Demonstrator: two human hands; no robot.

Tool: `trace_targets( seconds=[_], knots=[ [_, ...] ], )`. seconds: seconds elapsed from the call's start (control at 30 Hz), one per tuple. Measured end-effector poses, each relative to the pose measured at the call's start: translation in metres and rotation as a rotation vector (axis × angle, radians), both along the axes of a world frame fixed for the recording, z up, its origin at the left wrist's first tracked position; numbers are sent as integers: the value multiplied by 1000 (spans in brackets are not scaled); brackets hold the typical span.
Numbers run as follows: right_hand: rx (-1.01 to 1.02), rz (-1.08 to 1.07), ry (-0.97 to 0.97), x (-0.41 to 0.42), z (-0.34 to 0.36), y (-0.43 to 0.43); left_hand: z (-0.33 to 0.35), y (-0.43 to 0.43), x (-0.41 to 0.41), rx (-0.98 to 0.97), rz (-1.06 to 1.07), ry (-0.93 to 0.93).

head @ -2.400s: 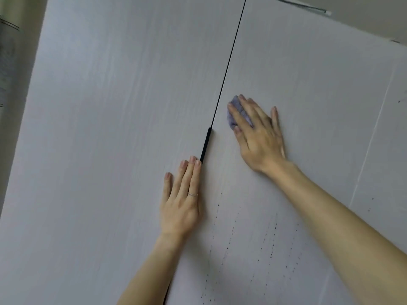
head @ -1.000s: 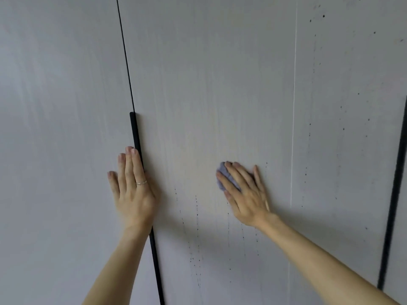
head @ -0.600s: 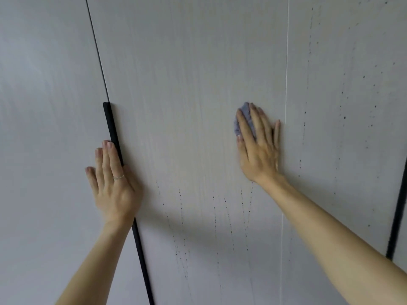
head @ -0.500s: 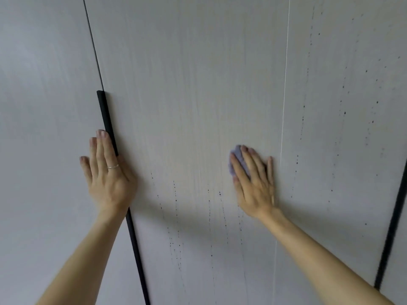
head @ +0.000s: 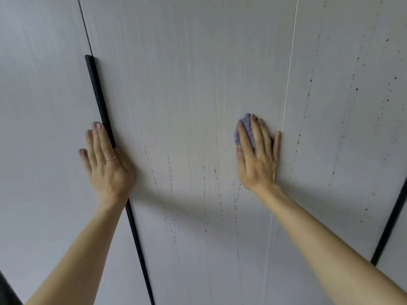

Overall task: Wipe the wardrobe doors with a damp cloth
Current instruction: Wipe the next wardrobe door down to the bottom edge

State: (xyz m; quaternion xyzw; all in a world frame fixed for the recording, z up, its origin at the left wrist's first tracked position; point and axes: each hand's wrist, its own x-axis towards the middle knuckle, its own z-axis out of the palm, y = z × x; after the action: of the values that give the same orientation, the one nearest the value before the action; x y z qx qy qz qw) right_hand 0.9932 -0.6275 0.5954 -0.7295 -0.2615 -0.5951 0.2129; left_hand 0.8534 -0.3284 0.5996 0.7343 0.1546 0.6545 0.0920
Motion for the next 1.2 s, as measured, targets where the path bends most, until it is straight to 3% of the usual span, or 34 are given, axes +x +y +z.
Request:
trace_targets(
  seconds=[0.13, 0.23, 0.37, 0.5, 0.63, 0.73, 0.87, 0.97, 1.1, 1.2],
  knots=[
    [-273, -1, -49, -7, -86, -7, -63, 2, -10, -18, -2, 90],
    [-355, 15, -100, -6, -51, -10, -80, 4, -10, -29, -2, 121],
    [-116, 39, -24, -14, 39, 7, -78, 4, -7, -24, 3, 120],
    [-35, 35, -1, -20, 15, 27, -79, 7, -8, -15, 14, 104],
    [-395, 26, -105, -28, -80, 29, -80, 8, -10, 1, 7, 108],
    [-542, 43, -185, -21, -57, 23, -82, 7, -9, 3, 12, 88],
    [-230, 66, -138, -24, 28, 40, -83, 9, -4, 6, 30, 56],
    [-124, 71, -136, -27, 17, 53, -84, 8, -2, 7, 46, 32],
    [-476, 42, -236, -29, -70, 55, -82, 10, -1, 27, 56, 26],
    [-694, 79, -277, -29, -48, 55, -83, 9, -1, 0, 48, 32]
  ],
)
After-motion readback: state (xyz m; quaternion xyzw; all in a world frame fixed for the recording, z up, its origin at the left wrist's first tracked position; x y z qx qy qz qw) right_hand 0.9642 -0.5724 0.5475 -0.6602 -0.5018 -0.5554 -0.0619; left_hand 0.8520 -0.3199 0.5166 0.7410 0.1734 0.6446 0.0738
